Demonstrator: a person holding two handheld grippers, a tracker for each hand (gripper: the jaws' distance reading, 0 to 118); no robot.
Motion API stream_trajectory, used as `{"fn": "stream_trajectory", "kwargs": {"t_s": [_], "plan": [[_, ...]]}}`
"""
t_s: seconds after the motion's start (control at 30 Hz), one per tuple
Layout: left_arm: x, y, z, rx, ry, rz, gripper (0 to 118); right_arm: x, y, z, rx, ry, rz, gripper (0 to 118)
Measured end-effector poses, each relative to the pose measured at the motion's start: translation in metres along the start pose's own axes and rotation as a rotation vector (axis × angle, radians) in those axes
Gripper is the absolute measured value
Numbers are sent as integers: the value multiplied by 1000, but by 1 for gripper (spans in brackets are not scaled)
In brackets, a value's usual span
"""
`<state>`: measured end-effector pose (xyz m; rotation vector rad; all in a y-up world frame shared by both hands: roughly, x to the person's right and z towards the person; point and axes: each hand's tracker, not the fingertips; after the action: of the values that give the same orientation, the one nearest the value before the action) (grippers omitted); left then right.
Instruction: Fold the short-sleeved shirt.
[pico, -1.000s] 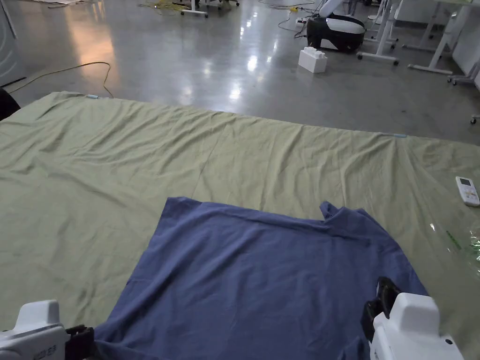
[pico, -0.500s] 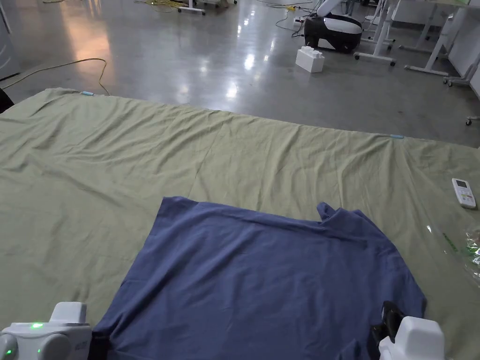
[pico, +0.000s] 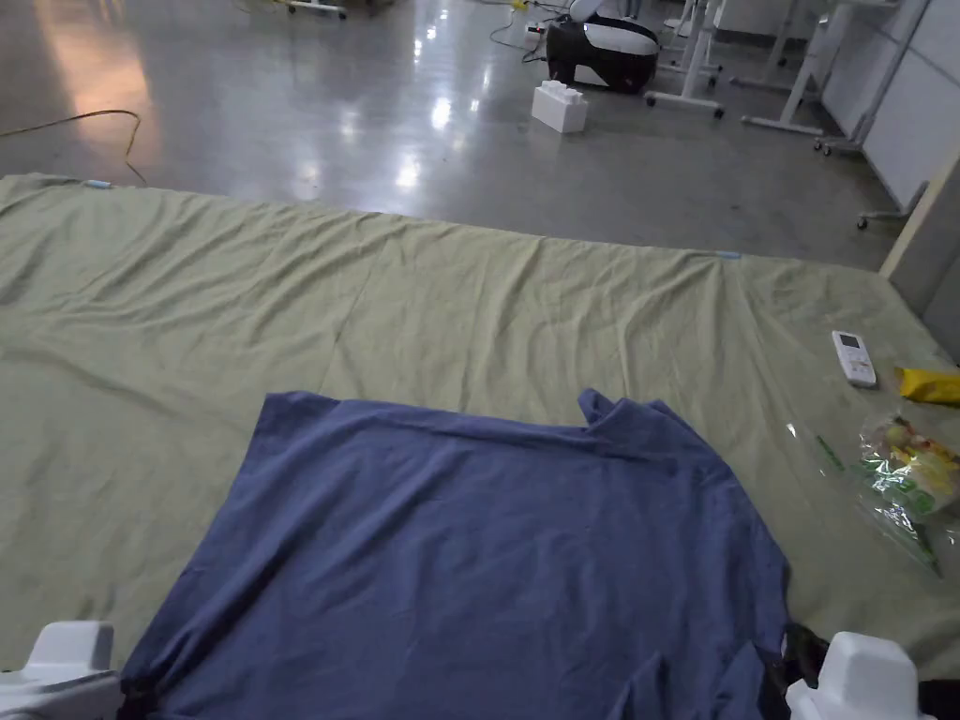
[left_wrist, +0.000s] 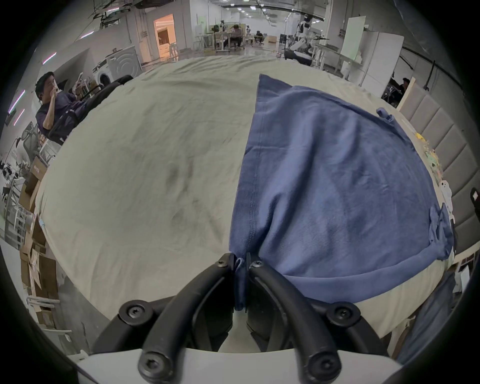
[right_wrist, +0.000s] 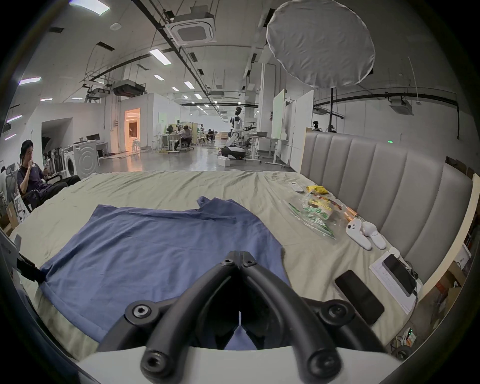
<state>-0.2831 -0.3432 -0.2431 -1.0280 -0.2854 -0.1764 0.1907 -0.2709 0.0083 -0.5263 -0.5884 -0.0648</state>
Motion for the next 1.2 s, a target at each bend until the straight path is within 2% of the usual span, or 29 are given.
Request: {"fn": "stream_trajectory", "kwargs": {"t_s": [0.17,0.3,0.37,0.43,0.47,0.53,0.67,0.73,0.77,0.83,0.87,0.93,1.03,1.2], "plan": [[2,0,-4,1,6,-6,8,30,-17,-19,-268,-29,-15,3],[4,0,-5,-4,13,-17,8,40,-38,-27,-405,-23,-26,37],[4,0,-5,-3,12,-16,8,40,-48,-32,-457,-23,-3,47],[5,0,-3,-5,11,-16,8,37,-61,-39,-504,-7,12,50],[6,0,-3,-3,11,-18,8,36,-67,-43,-512,-13,9,61],[6,-1,-3,-4,10,-24,8,32,-79,-51,-532,-14,10,68],[12,-4,1,-4,12,-27,8,30,-80,-57,-526,-25,12,68],[14,-4,4,-1,13,-32,8,29,-79,-58,-517,23,25,68],[14,-4,4,-2,12,-36,8,29,-79,-58,-521,26,36,62],[14,-3,4,-3,11,-36,8,30,-77,-58,-530,18,64,42],[14,-3,5,-2,9,-33,8,32,-74,-57,-544,-9,102,34],[14,-3,7,-1,2,-27,8,35,-70,-57,-554,32,102,11],[12,-1,12,9,1,-30,8,31,-62,-49,-539,32,208,8],[7,-1,15,31,-9,-21,8,33,-54,-36,-497,20,190,7]]}}
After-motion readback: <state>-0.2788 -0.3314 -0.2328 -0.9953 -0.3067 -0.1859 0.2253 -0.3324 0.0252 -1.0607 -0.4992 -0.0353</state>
